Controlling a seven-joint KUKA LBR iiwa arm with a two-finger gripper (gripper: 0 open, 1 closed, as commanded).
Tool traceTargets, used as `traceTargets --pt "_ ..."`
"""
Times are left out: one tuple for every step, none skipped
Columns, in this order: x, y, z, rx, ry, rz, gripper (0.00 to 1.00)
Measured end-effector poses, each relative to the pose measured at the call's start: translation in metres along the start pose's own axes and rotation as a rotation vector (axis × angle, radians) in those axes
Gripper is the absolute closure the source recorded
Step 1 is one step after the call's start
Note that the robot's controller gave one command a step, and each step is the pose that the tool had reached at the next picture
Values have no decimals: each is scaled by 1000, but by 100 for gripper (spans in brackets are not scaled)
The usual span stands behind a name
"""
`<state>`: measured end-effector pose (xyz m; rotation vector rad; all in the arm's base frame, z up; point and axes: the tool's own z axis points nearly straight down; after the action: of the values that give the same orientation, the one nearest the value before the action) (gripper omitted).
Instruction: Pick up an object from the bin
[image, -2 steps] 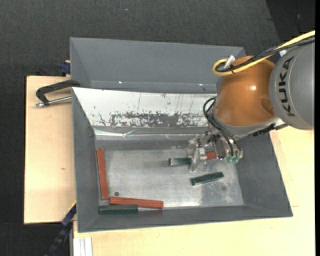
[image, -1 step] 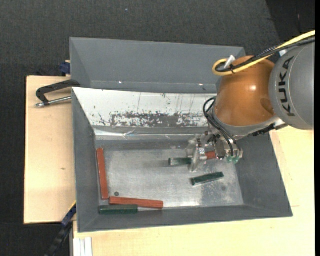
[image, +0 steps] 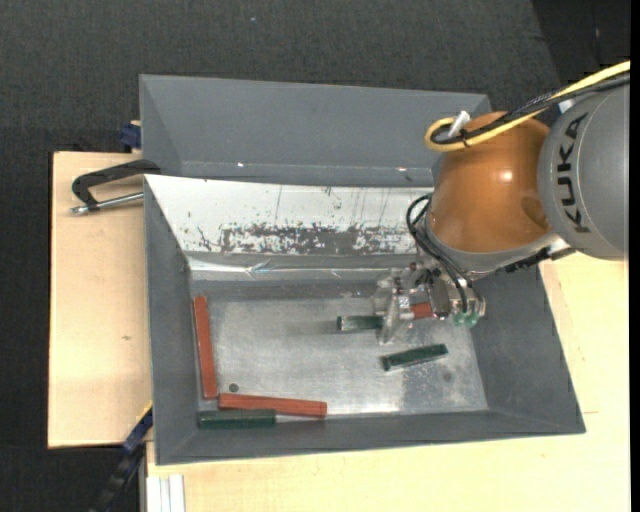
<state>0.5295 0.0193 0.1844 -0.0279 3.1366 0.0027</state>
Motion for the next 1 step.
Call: traceTargets --pt "0 0 0 0 0 0 100"
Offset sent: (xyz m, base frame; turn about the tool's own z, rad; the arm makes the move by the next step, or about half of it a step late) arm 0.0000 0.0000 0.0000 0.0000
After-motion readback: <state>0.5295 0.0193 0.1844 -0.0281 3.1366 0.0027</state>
